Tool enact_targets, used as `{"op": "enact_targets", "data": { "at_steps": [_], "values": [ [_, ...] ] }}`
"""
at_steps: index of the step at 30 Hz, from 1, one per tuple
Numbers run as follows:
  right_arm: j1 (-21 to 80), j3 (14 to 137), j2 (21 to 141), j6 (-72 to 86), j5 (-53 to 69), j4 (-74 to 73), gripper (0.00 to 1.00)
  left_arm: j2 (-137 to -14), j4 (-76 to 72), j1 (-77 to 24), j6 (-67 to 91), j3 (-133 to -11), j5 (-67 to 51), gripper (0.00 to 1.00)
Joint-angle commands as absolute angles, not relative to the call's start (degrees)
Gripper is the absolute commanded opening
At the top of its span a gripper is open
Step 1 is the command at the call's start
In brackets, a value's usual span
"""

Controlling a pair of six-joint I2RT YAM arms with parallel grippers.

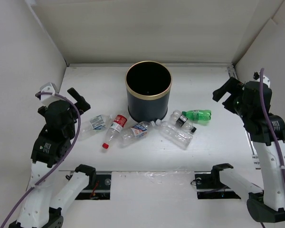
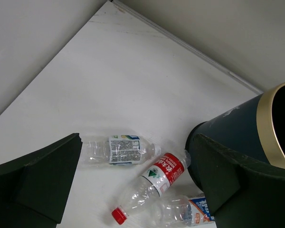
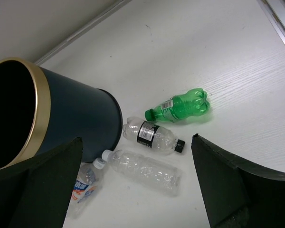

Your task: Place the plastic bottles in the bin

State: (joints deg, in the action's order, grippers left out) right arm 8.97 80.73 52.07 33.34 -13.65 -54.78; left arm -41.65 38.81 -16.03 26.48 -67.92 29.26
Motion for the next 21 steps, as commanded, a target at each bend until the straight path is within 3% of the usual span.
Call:
{"op": "enact_targets", "data": {
  "at_steps": [1,4,8,14,21],
  "values": [
    [9.1,80.9,52.8,35.6,-16.3,-51.5,1.0,-40.7,35.6,-16.0,26.5,-67.6,30.1,1.0],
    [8.5,78.8,52.8,39.1,-17.0,-49.4,1.0,-41.4,35.1,-16.0,26.5,-67.6,29.1,1.0],
    [7.2,73.7,52.8,39.1,-9.0,-44.0,1.0,-42.1,34.5,-16.0,26.5,-67.0,27.4,1.0],
    [6.7,64.7,57.8,59.2,-16.1,-41.8,1.0,-43.7,32.3,-16.0,27.1,-64.9,24.5,1.0],
    [6.7,57.8,66.4,66.3,-19.2,-36.9,1.0,-44.2,31.2,-16.0,27.1,-63.6,22.8,1.0]
  ]
}}
